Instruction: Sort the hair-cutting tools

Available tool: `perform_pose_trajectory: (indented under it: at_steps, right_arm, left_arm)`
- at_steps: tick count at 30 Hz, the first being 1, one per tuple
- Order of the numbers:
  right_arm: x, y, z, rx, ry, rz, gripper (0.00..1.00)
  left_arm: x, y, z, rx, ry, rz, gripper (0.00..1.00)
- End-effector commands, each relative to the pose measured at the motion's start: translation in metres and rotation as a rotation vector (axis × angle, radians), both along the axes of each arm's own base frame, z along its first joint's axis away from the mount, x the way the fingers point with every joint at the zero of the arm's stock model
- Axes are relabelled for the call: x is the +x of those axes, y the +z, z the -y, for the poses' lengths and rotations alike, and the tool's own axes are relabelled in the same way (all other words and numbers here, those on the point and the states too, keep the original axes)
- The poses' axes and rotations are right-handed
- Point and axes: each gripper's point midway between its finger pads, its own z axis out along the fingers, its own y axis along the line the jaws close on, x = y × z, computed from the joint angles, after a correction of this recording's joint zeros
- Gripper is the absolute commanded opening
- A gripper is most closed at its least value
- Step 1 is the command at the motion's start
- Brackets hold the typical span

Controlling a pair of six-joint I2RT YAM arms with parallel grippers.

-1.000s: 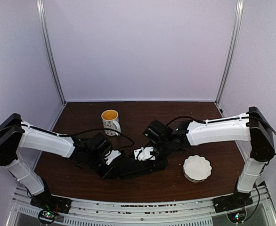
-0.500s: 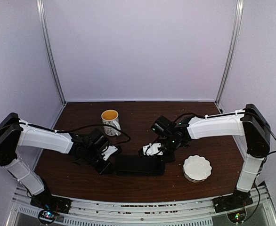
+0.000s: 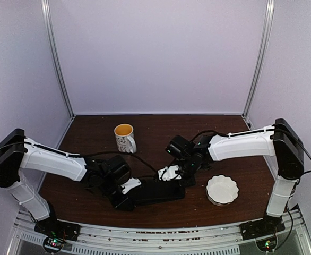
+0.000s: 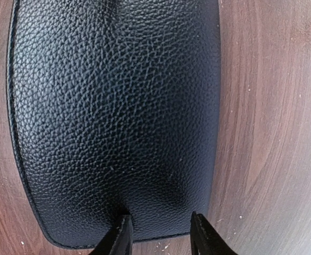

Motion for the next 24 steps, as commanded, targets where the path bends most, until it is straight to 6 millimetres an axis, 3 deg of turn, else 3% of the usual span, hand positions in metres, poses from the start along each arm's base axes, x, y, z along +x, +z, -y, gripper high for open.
perform_pose_trajectory:
  at_steps: [1,6,9,11,14,15,16,17,24]
  right_arm:
    - [-0.046,-0.034,0.012,-0.078,0.022,-0.186,0.39]
    - [-0.044,-0.029,0.013,-0.062,0.019,-0.161,0.39]
    - [-0.042,-0.027,0.011,-0.053,0.013,-0.153,0.39]
    - [-0.041,-0.026,0.009,-0.049,0.013,-0.152,0.39]
    - [-0.038,-0.019,0.009,-0.035,0.007,-0.138,0.40]
    - [-0.037,-0.016,0.009,-0.029,0.004,-0.132,0.40]
    - [-0.036,-0.011,0.009,-0.020,0.000,-0.126,0.41]
    - [-0.034,-0.006,0.010,-0.009,-0.007,-0.121,0.41]
    - [-0.023,0.041,0.015,0.070,-0.050,-0.064,0.45]
  left_arm:
    - [0.015,0.020,0.041,-0.130,-0.062,0.054,0.00]
    - [0.042,0.027,0.062,-0.151,-0.047,0.112,0.04]
    - [0.044,0.029,0.063,-0.144,-0.051,0.118,0.05]
    - [0.041,0.028,0.058,-0.131,-0.046,0.111,0.10]
    - [0.038,0.034,0.046,-0.125,-0.011,0.116,0.28]
    - [0.036,0.038,0.043,-0.129,-0.003,0.121,0.48]
    - [0.037,0.042,0.039,-0.132,0.015,0.132,0.90]
    - [0.037,0.047,0.035,-0.135,0.033,0.146,0.97]
    - [0.043,0.101,0.007,-0.122,0.133,0.238,0.98]
